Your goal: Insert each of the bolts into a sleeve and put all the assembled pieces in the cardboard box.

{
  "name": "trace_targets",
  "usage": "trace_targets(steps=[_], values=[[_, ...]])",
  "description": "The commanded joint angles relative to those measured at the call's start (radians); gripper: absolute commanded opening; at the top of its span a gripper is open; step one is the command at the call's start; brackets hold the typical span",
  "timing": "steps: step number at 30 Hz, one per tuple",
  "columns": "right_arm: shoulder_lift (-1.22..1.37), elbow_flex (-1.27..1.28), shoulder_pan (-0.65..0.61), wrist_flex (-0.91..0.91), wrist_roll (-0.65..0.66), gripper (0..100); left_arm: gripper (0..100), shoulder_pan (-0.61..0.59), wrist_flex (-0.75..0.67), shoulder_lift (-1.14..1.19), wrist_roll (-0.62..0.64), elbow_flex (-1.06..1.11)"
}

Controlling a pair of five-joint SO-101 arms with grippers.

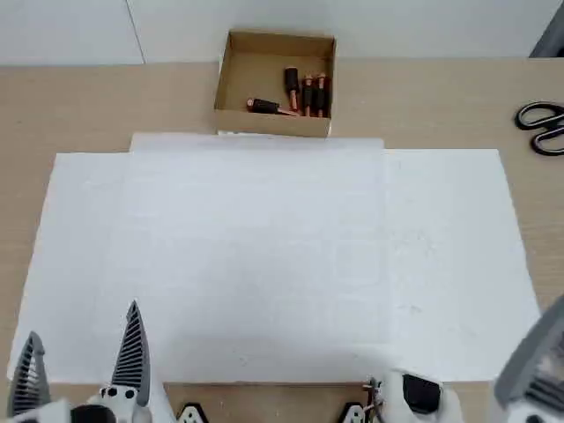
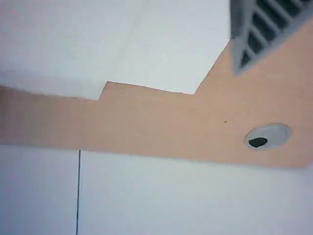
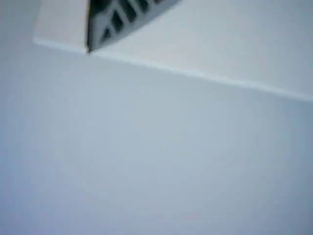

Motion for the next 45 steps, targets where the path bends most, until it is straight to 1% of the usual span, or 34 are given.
trace_targets(steps=[1,4,8,11,13,15,18,22,26,34,45], values=[[-0.243,0.497,0.015,0.007,0.008,23.2,34,-0.005,0.002,-0.005,0.009,0.056],[-0.441,0.890,0.015,-0.016,0.003,23.2,34,-0.003,-0.006,-0.005,0.009,0.064],[-0.697,1.399,0.015,-0.120,0.008,23.2,34,-0.003,-0.011,-0.005,0.009,0.068],[-0.905,1.749,0.015,-0.272,0.008,23.2,34,-0.002,-0.017,-0.005,0.009,0.076],[-1.027,1.962,0.016,-0.398,0.008,23.2,34,0.000,-0.055,-0.005,0.009,0.114],[-1.018,2.097,0.021,-0.487,0.009,23.2,34,0.000,-0.120,-0.005,0.009,0.182],[-0.981,2.214,0.019,-0.549,0.005,23.2,34,-0.002,-0.186,-0.005,0.009,0.331],[-0.980,2.383,0.021,-0.697,0.008,23.2,34,-0.003,-0.259,-0.005,0.005,0.524],[-0.980,2.509,0.018,-0.780,0.008,23.2,34,-0.003,-0.288,-0.005,0.005,0.611],[-0.980,2.719,0.016,-0.792,0.005,23.2,34,0.000,-0.345,-0.005,0.005,0.802],[-0.980,2.770,0.015,-0.792,0.002,23.2,34,0.000,-0.431,-0.005,0.008,1.027]])
